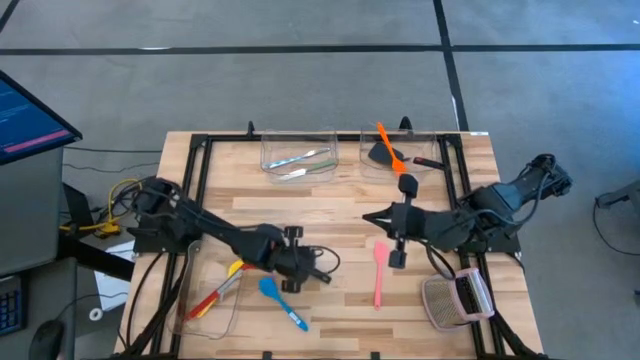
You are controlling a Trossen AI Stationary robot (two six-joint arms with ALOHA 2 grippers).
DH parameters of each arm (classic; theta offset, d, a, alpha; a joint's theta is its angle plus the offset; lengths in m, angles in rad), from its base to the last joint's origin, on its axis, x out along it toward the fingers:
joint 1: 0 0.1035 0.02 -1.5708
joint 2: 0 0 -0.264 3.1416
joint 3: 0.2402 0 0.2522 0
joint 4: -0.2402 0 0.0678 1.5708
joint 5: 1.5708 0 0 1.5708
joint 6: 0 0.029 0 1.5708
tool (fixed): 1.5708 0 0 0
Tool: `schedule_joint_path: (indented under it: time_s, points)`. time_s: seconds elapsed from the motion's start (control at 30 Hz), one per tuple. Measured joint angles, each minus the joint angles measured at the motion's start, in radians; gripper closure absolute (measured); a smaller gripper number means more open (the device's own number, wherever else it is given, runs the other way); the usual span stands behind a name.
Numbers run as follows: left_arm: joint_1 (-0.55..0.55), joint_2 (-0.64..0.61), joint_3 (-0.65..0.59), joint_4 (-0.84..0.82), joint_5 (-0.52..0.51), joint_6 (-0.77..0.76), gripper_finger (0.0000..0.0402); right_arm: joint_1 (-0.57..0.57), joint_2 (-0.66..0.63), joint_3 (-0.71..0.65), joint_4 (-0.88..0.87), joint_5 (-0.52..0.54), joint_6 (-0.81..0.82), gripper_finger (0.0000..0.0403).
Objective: Pick & Place Kitchen Items
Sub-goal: Put the black spatula into the top right transparent bin
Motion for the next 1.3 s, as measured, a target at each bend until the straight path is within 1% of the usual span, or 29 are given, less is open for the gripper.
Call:
schedule_joint_path:
  time_s: [0.07,0.23,0.33,0.43,0.5,0.6,0.7,0.83,1.0,1.03,1.1,1.3]
  points:
    - [-0.002,-0.026,0.000,0.001,0.002,0.009,0.0399,0.008,0.000,0.000,-0.020,0.017,0.018,0.0403]
    - [-0.017,-0.100,0.001,-0.040,0.066,0.016,0.0399,0.013,0.000,0.000,-0.063,0.024,0.068,0.0403]
    - [-0.023,-0.103,0.000,-0.065,0.087,-0.031,0.0399,0.012,0.000,0.000,-0.073,0.024,0.086,0.0403]
    - [-0.039,-0.100,0.000,-0.071,0.087,-0.055,0.0399,0.013,0.000,0.000,-0.084,0.022,0.103,0.0403]
    - [-0.055,-0.098,0.000,-0.074,0.084,-0.056,0.0399,0.012,0.001,0.000,-0.085,0.009,0.129,0.0403]
    - [-0.073,-0.128,-0.001,-0.089,0.077,-0.054,0.0399,0.006,0.019,0.000,-0.083,-0.046,0.164,0.0403]
    - [-0.089,-0.192,-0.001,-0.112,0.068,-0.037,0.0399,-0.009,0.061,0.001,-0.082,-0.085,0.169,0.0403]
    - [-0.117,-0.312,-0.010,-0.120,0.063,-0.022,0.0399,-0.020,0.129,0.001,-0.073,-0.086,0.198,0.0403]
    - [-0.172,-0.480,-0.056,-0.122,0.058,-0.020,0.0399,-0.047,0.254,0.000,-0.035,-0.088,0.186,0.0403]
    - [-0.186,-0.513,-0.069,-0.122,0.051,-0.019,0.0399,-0.054,0.278,0.000,-0.028,-0.100,0.179,0.0403]
    - [-0.210,-0.581,-0.096,-0.122,0.035,-0.019,0.0399,-0.083,0.329,0.000,0.015,-0.162,0.162,0.0403]
    - [-0.279,-0.744,-0.188,-0.121,-0.039,-0.030,0.0399,-0.196,0.468,0.000,0.240,-0.444,0.069,0.0403]
